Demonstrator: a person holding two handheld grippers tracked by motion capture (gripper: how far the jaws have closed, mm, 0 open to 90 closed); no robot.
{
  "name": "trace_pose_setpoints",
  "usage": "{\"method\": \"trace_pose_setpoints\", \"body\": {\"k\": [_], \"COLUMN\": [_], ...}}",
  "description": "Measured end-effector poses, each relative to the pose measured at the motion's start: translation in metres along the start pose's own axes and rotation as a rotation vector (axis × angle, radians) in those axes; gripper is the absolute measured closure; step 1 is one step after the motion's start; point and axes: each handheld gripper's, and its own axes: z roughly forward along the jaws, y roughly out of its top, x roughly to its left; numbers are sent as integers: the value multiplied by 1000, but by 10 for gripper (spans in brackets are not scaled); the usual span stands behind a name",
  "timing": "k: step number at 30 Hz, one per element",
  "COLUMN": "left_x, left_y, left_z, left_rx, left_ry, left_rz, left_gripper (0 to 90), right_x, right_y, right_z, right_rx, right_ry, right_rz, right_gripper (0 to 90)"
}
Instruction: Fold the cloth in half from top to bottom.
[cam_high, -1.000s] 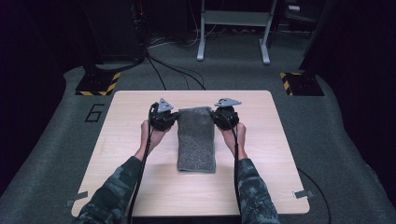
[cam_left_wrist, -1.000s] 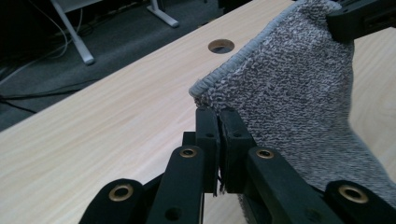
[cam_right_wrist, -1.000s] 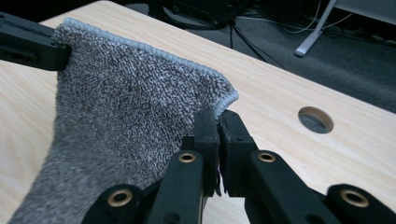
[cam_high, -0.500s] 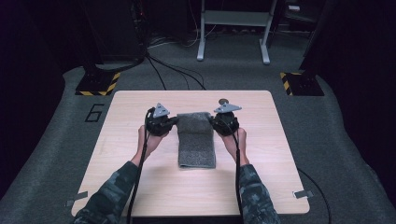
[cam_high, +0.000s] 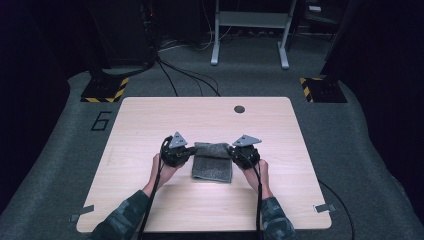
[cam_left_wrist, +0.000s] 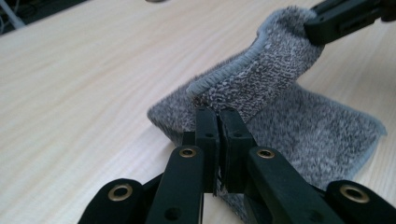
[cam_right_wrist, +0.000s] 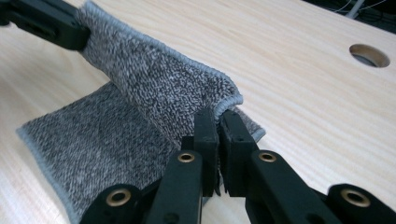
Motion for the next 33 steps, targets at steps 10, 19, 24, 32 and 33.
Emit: {"method": "trace_pose_setpoints", "body": {"k": [10, 19, 24, 32, 33], "left_x": [-7, -15, -20, -3, -3], "left_y": [-18, -25, -20, 3, 4], "left_z": [-4, -11, -34, -18, -12], "left_rx": [-2, 77, 79, 52, 62], "left_ry": [-33, -114, -87, 42, 35], "left_rz": [-19, -38, -22, -70, -81], "left_gripper": [866, 661, 423, 339, 323], "right_x": [16, 22, 18, 11, 12], "right_y": [-15, -33, -38, -17, -17], "right_z": [-12, -26, -51, -26, -20], "right_rx": [14, 40, 13, 49, 64], "right_ry": [11, 58, 58, 8, 3], "right_rz": [-18, 13, 55, 113, 109], "right_gripper": [856, 687, 481, 258, 241]}}
